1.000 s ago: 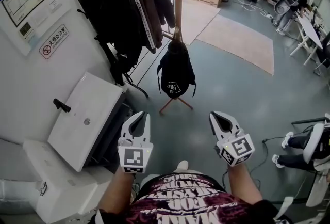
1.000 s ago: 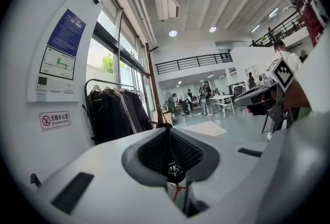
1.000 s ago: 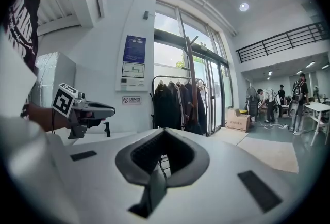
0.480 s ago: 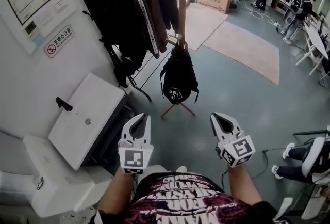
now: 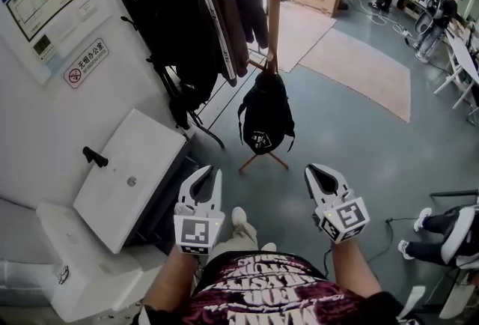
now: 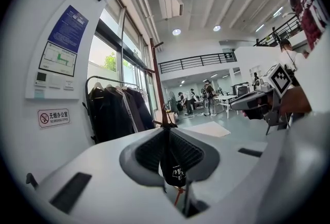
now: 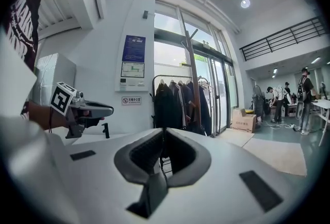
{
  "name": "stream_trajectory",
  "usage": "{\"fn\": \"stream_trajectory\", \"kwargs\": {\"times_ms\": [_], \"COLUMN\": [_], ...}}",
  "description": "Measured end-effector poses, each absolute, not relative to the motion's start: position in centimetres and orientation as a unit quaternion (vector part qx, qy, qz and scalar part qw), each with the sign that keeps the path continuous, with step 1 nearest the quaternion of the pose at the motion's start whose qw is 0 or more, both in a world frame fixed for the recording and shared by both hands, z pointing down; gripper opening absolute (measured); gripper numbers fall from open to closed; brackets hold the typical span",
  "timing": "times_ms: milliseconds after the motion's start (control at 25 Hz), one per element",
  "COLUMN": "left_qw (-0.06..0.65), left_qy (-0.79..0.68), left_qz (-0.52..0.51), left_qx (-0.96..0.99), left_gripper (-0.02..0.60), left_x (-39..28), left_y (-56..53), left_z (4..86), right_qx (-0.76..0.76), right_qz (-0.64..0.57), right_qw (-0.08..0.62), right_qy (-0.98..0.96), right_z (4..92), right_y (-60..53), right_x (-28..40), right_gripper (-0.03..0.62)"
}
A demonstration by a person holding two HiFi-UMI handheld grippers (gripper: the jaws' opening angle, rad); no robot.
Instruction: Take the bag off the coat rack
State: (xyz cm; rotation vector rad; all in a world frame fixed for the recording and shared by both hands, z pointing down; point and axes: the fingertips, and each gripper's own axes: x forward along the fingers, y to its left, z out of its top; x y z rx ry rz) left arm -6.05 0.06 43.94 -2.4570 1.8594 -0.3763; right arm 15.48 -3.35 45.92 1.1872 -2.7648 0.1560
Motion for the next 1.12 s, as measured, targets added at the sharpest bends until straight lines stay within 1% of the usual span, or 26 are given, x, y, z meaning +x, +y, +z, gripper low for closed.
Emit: {"fn": "stream_trajectory", "kwargs": {"times_ms": [120,240,320,520,1120], "left_qw": [0.013,0.007,0.006,0.004,0.002], "left_qy": [0.587,0.577,0.571,0.554,0.511], "left_qz": [-0.124,-0.123,-0.122,-0.115,-0.110], "left_qx": [-0.800,-0.808,-0.812,-0.825,-0.853], "left_gripper": [0.031,0.035,0.053,0.067,0.067], "left_x": [-6.3,-6.7,-7.1,-7.4,-9.0], "left_y": [-2.1,-4.7,-6.4,-10.1,-17.8], "left_z": [44.7,45.2,45.3,45.4,45.6], "right_qx": [0.396,0.400,0.404,0.414,0.451], "right_qz": [0.056,0.057,0.059,0.061,0.054], "right_qw": [0.073,0.089,0.094,0.107,0.122], "right_qy": [-0.914,-0.911,-0.908,-0.902,-0.882], "right_z": [46.5,46.9,46.9,47.2,46.3], "right_y": [-4.9,-6.8,-8.2,-11.1,-17.2], "right_x": [14.6,14.0,13.6,12.8,10.3], "right_gripper": [0.058,0.077,0.085,0.091,0.101]}}
